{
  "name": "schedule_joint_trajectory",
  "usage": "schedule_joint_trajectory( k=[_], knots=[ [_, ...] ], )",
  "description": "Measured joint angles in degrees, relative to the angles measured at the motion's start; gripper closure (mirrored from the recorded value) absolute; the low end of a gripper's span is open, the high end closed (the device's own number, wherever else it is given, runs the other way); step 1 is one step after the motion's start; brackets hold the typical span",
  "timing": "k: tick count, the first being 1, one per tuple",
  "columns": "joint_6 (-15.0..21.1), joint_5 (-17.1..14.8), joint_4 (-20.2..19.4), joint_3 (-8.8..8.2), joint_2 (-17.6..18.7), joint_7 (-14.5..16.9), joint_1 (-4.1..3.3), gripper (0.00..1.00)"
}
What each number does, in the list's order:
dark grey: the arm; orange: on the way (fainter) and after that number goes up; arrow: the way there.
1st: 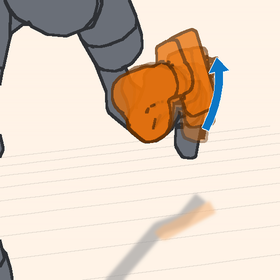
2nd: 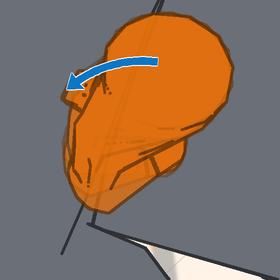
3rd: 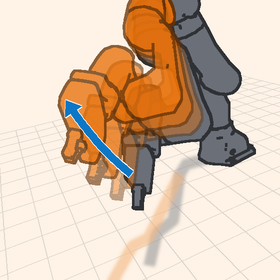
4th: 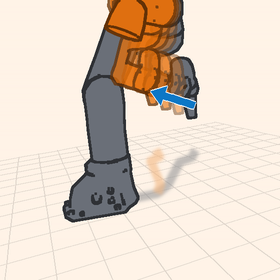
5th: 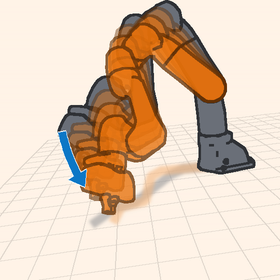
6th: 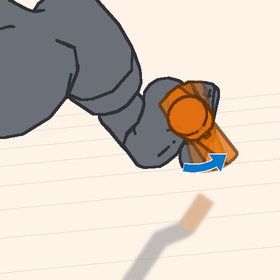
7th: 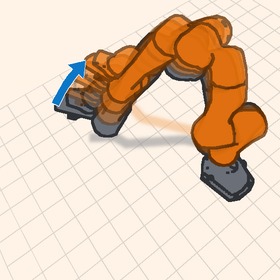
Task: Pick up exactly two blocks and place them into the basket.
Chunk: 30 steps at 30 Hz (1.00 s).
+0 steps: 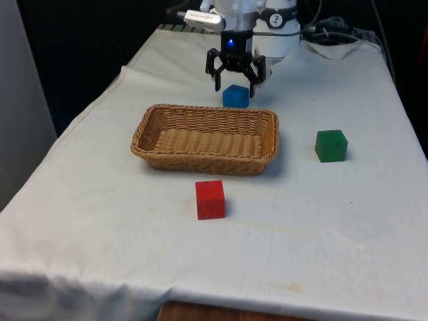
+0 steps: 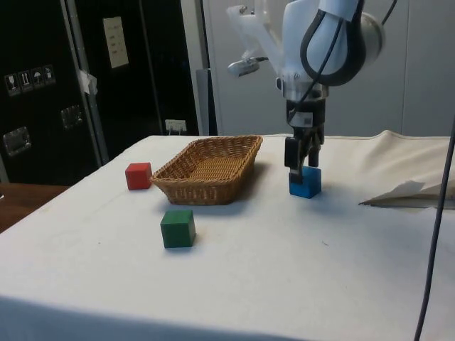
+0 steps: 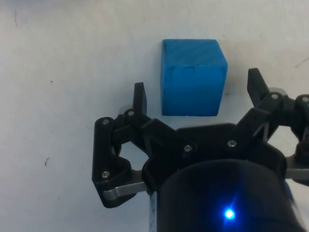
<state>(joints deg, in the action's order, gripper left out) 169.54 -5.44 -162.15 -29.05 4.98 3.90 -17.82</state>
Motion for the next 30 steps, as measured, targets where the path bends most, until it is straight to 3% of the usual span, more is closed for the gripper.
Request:
schedule_joint_trajectory(
  k=[8,9,10,12,13,17,30],
  knots=[
    [0.7,-0.1,0.2,0.06,1.1,-0.3,0.00,0.00],
    [0.7,-0.1,0.2,0.11,1.2,-0.4,0.00,0.10],
    [0.7,-0.1,0.3,0.17,1.3,-0.5,0.00,0.31],
    [0.7,-0.1,0.3,0.17,1.4,-0.6,0.00,0.54],
    [0.7,-0.1,0.3,0.17,1.4,-0.6,0.00,0.54],
    [0.7,-0.1,0.5,0.29,1.6,-0.8,0.00,0.97],
    [0.6,-0.1,0.9,0.29,1.1,-0.8,0.00,0.98]
  ],
)
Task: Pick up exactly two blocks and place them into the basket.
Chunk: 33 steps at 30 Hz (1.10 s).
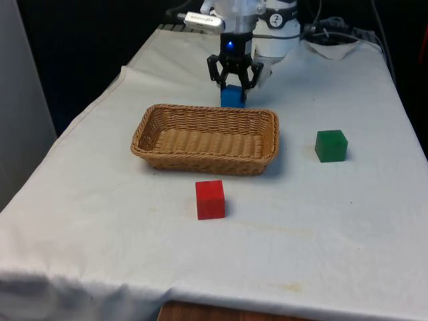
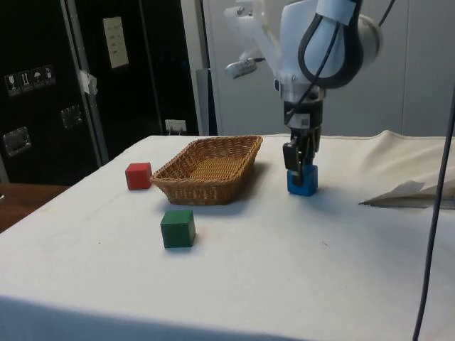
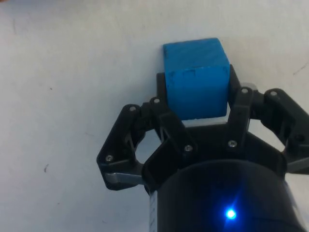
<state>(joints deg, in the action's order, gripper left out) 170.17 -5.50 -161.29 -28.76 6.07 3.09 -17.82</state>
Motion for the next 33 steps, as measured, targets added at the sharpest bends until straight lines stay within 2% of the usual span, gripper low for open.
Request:
schedule_joint_trajectory(
  k=[5,15,23,29,33],
  knots=[
    [-0.9,0.1,-0.1,-0.34,-1.9,0.6,0.06,0.98],
    [-4.8,0.6,0.8,-1.03,-6.7,1.8,0.06,0.98],
    [-7.4,1.1,2.4,-1.15,-8.5,2.2,0.11,0.98],
    [-11.3,1.2,5.3,-1.55,-10.0,3.1,0.23,0.98],
    [-15.6,1.2,8.2,-2.23,-11.1,4.6,0.29,0.98]
  ],
)
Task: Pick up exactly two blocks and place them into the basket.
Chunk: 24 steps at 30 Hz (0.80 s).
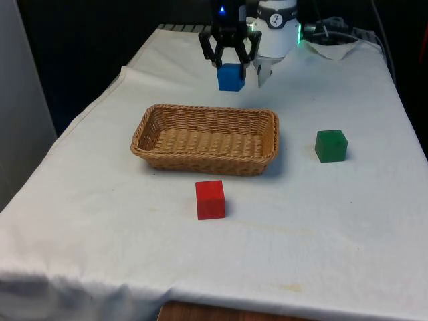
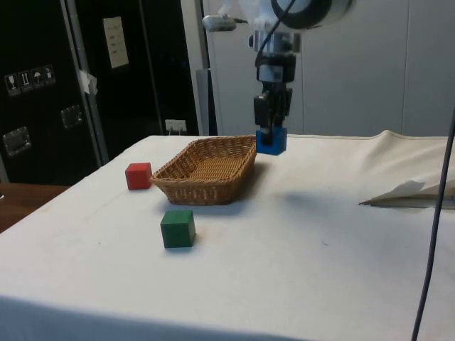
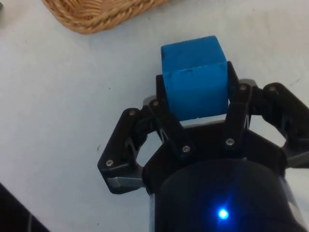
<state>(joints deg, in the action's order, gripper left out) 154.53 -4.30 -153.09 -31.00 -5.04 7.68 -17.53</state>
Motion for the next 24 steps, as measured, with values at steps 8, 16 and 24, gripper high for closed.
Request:
schedule_joint_trajectory(
  k=[8,16,24],
  knots=[
    [-3.9,-0.2,3.4,-0.63,-0.2,1.8,0.00,0.98],
    [-7.7,-0.9,7.8,-1.03,0.8,4.3,0.00,0.98],
    [-8.3,-2.0,11.1,-0.92,3.9,6.1,-0.11,0.98]
  ],
)
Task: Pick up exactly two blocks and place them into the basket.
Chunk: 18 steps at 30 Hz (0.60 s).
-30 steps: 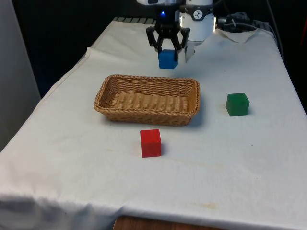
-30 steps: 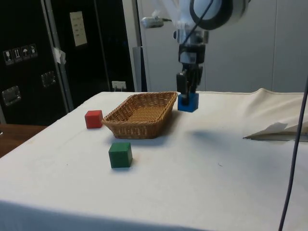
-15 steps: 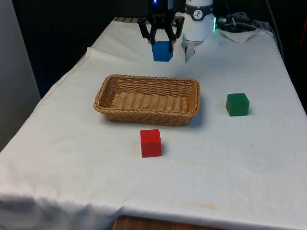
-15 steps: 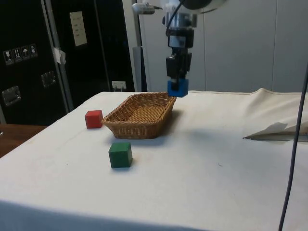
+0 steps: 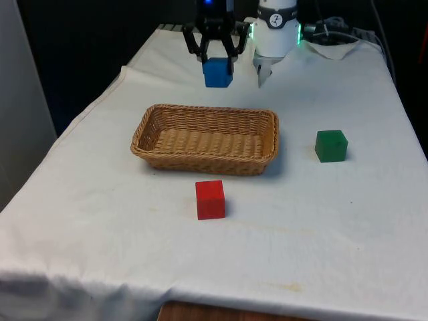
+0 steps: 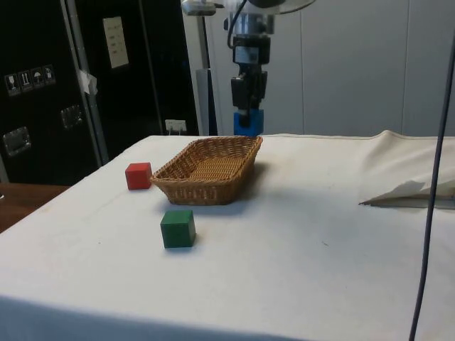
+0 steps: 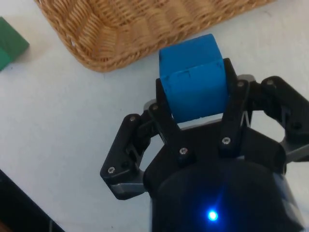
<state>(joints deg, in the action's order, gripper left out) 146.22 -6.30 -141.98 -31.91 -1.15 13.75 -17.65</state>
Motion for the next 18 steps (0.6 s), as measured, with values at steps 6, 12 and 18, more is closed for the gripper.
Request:
schedule_joint_trajectory(
  k=[6,12,18],
  knots=[
    [-1.2,-1.6,4.3,0.17,3.8,2.3,-0.06,0.98],
    [-1.8,-2.8,8.0,0.69,7.3,3.2,-0.06,0.98],
    [-1.9,-4.1,11.5,1.89,11.6,3.2,-0.11,0.98]
  ],
)
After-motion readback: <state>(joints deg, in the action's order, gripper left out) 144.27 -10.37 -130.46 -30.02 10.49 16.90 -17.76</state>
